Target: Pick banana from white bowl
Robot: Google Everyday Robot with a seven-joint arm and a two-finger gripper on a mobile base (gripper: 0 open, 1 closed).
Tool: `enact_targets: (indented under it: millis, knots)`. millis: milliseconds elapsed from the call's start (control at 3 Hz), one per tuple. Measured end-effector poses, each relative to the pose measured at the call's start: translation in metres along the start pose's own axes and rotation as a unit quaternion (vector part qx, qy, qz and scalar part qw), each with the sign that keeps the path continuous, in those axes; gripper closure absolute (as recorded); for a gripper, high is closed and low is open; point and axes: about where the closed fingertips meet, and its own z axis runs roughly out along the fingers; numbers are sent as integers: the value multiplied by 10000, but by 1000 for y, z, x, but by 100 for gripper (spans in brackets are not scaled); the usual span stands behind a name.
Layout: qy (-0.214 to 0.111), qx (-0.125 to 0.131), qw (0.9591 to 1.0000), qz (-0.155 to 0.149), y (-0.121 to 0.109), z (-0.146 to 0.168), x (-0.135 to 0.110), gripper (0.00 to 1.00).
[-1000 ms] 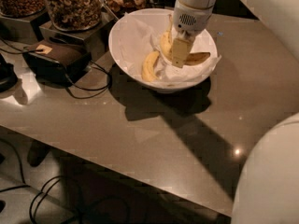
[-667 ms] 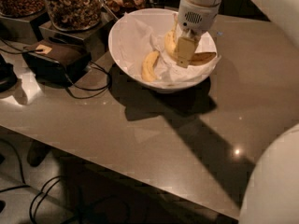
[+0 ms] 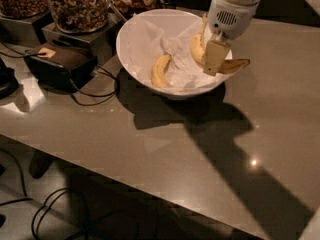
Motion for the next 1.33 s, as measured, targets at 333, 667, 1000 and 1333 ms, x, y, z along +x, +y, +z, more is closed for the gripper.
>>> enact_targets:
  millis: [333,667,1000,1333]
  knots:
    - [-106,90,9999,-15,-5,1,-7,100]
    - [-112,124,9999,-36,9,-5,2,100]
    - [-213,56,9998,17,33,-16,23,100]
    - [-273,8,9994,198,72,-27,57,100]
